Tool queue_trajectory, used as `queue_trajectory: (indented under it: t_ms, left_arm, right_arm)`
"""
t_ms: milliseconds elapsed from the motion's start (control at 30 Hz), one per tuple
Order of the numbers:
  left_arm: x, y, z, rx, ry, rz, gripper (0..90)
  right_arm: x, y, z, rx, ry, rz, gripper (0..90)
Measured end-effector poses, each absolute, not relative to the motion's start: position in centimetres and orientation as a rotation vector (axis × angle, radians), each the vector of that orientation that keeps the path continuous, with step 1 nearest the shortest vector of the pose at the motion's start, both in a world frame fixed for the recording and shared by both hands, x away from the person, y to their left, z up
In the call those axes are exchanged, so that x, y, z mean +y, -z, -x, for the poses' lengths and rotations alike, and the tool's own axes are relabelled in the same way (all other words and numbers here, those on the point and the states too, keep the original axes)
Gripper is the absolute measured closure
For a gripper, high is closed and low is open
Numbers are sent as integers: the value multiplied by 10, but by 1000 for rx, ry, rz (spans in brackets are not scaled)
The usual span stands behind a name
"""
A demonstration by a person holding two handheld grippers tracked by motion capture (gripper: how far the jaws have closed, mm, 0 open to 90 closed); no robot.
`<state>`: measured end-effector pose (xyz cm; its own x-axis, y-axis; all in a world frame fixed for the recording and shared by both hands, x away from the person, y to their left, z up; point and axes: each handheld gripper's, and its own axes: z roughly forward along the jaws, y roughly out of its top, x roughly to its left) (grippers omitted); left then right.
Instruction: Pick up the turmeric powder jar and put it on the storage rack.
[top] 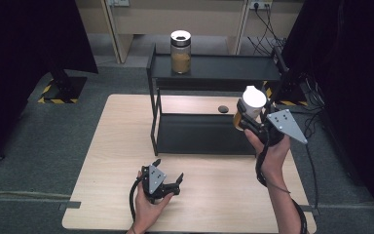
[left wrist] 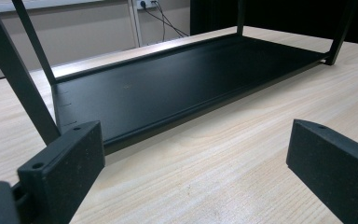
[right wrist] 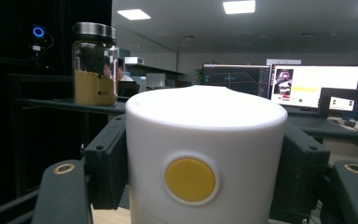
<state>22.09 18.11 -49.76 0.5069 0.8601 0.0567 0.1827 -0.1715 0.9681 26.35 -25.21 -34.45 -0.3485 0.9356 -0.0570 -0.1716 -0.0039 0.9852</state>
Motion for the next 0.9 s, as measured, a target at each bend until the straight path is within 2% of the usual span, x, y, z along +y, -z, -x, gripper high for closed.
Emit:
queue_trajectory:
  t_ms: [900]
  left_arm:
    - [181,498,-220,897,-781,-1663,35]
  right_arm:
    - [-241,298,-282,1297,-1535,-829,307]
